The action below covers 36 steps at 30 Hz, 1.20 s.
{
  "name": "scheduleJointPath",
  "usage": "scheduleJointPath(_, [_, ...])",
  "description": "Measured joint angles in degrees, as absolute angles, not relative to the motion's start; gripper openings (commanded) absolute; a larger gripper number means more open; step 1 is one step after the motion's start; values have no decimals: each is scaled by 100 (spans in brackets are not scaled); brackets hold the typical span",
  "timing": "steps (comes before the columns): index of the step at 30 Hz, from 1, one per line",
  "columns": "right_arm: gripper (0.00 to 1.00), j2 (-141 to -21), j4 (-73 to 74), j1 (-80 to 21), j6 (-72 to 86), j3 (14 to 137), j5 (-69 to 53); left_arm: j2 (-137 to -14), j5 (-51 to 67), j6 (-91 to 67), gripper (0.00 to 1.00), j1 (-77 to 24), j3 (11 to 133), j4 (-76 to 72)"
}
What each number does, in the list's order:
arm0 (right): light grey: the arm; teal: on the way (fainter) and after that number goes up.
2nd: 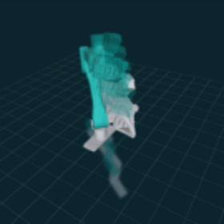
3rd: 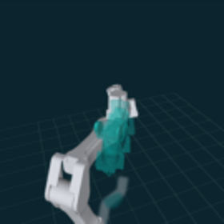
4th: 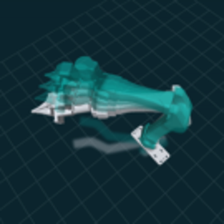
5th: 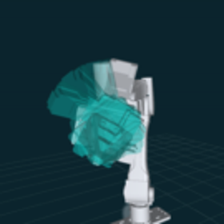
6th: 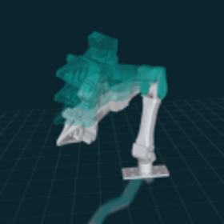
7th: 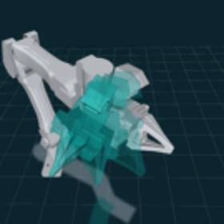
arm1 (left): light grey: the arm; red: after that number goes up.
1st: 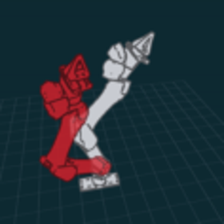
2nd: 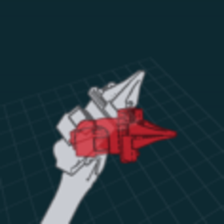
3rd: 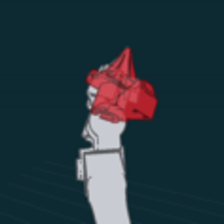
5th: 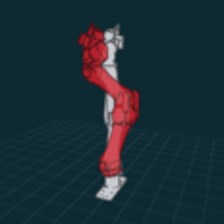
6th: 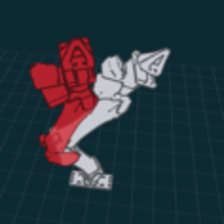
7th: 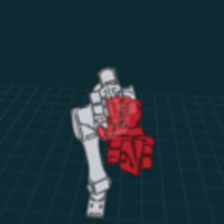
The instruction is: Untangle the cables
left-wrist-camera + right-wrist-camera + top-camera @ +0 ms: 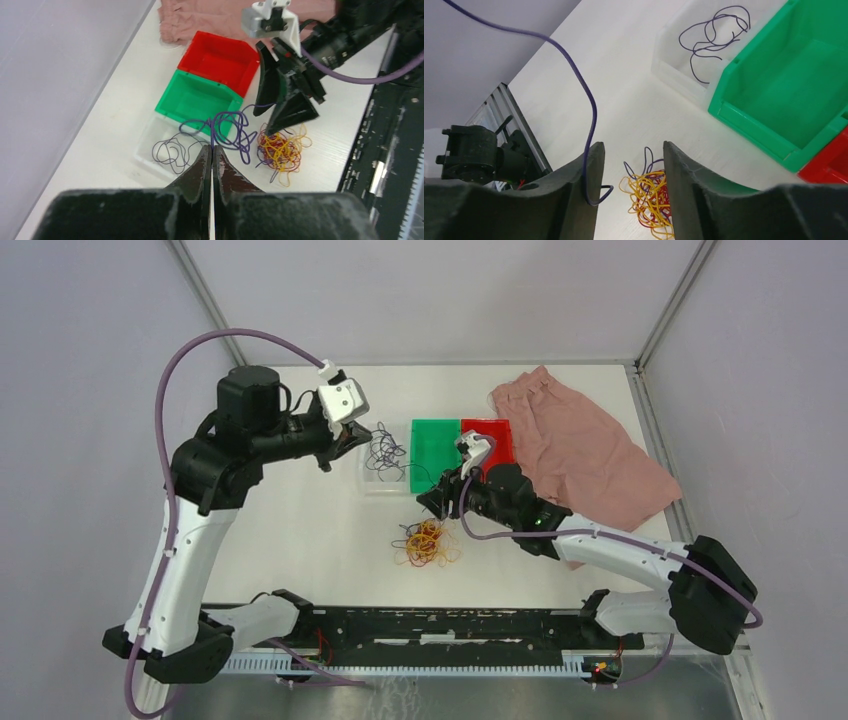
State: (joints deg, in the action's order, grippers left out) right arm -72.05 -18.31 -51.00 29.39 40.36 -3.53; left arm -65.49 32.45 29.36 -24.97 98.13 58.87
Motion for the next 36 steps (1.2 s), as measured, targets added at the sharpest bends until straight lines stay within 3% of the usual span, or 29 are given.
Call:
scheduleJointPath(4, [73,-7332,-1796,-5100,2917,4338,-395,-6471,2707,2974,3,-2499,9288,5417])
scheduleJointPath(10, [79,-7255,-1833,-5087,2912,4517,-543,-6517,1693,3013,3,-2506,8064,4462])
scheduleJointPath(36, [79,-5548,-954,-4794,2923,3404,274,-8399,303,3870,3,-2143,6893,1824])
